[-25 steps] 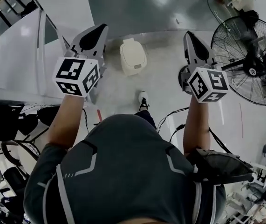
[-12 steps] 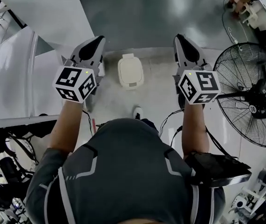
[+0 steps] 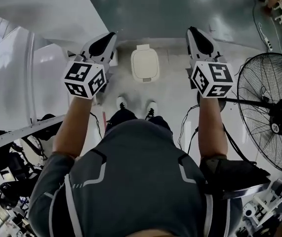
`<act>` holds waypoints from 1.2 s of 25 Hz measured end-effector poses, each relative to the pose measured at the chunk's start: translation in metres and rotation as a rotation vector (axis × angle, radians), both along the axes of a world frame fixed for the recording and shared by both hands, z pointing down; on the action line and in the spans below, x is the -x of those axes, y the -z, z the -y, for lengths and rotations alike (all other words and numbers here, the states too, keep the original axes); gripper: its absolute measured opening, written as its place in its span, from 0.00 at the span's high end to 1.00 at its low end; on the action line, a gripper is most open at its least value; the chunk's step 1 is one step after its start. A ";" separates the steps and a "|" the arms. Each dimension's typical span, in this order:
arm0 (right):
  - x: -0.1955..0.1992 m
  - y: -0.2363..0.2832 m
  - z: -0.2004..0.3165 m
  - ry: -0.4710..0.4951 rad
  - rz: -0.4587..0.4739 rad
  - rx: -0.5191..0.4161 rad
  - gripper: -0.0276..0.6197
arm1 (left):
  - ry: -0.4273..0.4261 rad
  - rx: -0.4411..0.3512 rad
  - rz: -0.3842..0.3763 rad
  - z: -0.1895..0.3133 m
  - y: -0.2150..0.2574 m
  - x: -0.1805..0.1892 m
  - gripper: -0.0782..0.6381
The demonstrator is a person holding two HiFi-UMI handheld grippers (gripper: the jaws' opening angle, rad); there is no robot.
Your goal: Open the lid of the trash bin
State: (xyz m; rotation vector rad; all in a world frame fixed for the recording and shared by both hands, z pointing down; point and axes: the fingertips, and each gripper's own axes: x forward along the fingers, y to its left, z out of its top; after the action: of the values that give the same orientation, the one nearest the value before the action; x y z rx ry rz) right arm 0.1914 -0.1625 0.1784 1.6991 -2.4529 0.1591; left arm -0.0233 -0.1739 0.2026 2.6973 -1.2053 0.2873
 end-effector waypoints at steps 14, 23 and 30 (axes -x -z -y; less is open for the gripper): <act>0.018 -0.185 0.043 -0.028 -0.016 0.307 0.70 | 0.005 0.273 0.081 0.036 -0.185 0.017 0.64; 0.032 -0.308 0.045 0.042 -0.033 0.468 0.61 | -0.012 0.449 0.156 0.021 -0.313 0.005 0.51; 0.046 -0.404 0.033 0.083 -0.027 0.589 0.57 | 0.003 0.512 0.236 0.011 -0.400 0.001 0.45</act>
State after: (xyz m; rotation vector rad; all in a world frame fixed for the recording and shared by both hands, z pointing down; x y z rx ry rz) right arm 0.1455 -0.1952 0.5820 1.3250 -2.1486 0.7556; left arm -0.0245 -0.1846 0.6025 2.2586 -1.0155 0.8110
